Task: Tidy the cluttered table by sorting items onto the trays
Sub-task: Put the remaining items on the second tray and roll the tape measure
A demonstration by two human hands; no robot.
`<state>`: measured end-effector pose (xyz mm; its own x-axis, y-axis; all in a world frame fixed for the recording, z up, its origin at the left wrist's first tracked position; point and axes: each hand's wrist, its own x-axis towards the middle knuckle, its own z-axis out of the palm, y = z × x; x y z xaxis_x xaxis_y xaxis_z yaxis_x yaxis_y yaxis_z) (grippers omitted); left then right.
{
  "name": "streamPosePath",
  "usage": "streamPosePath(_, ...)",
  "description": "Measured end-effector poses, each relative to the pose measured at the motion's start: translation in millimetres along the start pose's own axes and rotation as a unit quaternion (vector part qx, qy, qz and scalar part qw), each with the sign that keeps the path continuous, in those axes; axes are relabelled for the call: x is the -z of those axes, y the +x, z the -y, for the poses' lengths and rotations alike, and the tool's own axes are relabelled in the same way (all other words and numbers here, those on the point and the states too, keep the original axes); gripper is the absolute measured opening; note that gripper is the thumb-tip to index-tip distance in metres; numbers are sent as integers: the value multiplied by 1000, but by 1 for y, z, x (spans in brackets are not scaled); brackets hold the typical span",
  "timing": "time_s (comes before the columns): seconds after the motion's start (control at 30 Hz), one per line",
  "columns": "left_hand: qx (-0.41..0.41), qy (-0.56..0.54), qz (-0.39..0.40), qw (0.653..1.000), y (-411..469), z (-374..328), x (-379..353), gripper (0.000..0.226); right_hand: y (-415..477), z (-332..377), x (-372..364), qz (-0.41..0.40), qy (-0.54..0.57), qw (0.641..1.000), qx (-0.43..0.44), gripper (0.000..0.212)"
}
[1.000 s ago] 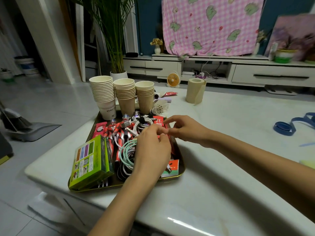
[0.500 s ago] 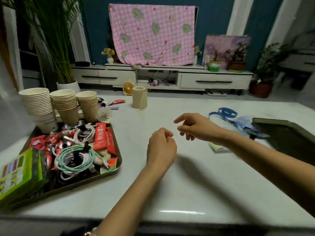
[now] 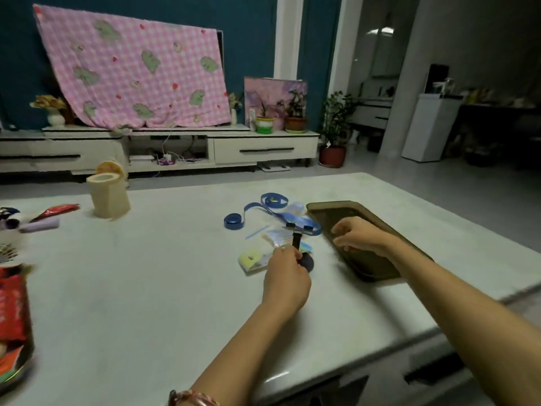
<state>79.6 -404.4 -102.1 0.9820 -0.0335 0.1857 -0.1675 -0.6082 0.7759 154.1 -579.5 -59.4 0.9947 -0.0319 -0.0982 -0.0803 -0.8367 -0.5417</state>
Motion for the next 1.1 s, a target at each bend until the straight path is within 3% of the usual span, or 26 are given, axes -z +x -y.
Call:
streamPosePath(0.1,10,34,-14,999,10,14,-8,22,11,14,-1,34,-20,994,99,78)
streamPosePath(0.17,9,63,0,998,18,27,-13,24,19,22,-6,27,-89,982,163,84)
streamPosePath(0.33,15,46,-29,998,24,45,-14,19,19,44,-42,-3,-84,967,241,36)
streamPosePath(0.4,17,15,-43,999,26,48,-13,15,18,51,-48,-13,-153,956,250,28)
streamPosePath(0.47,23,-37,-46,998,27,44,-11,27,15,53,-47,-32,-210,944,252,18)
streamPosePath(0.57,88,-175,-81,977,28,35,-8,36,8,56,-45,-75,-208,951,217,15)
streamPosePath(0.67,199,-272,-129,933,21,26,-9,43,-4,61,-45,-102,-172,964,176,29)
streamPosePath(0.73,272,-396,-112,870,16,21,-8,37,-14,65,-46,-122,-180,961,171,29)
streamPosePath(0.83,324,-589,-23,740,13,17,3,27,-29,72,-49,-156,-186,954,174,23)
streamPosePath(0.93,309,-692,108,643,12,17,15,23,-41,80,-49,-172,-177,954,170,25)
streamPosePath(1.03,323,-713,152,603,7,11,17,17,-49,86,-38,-143,-209,955,157,28)
streamPosePath(1.1,343,-708,144,600,4,9,18,16,-53,84,-33,-98,-219,956,167,36)
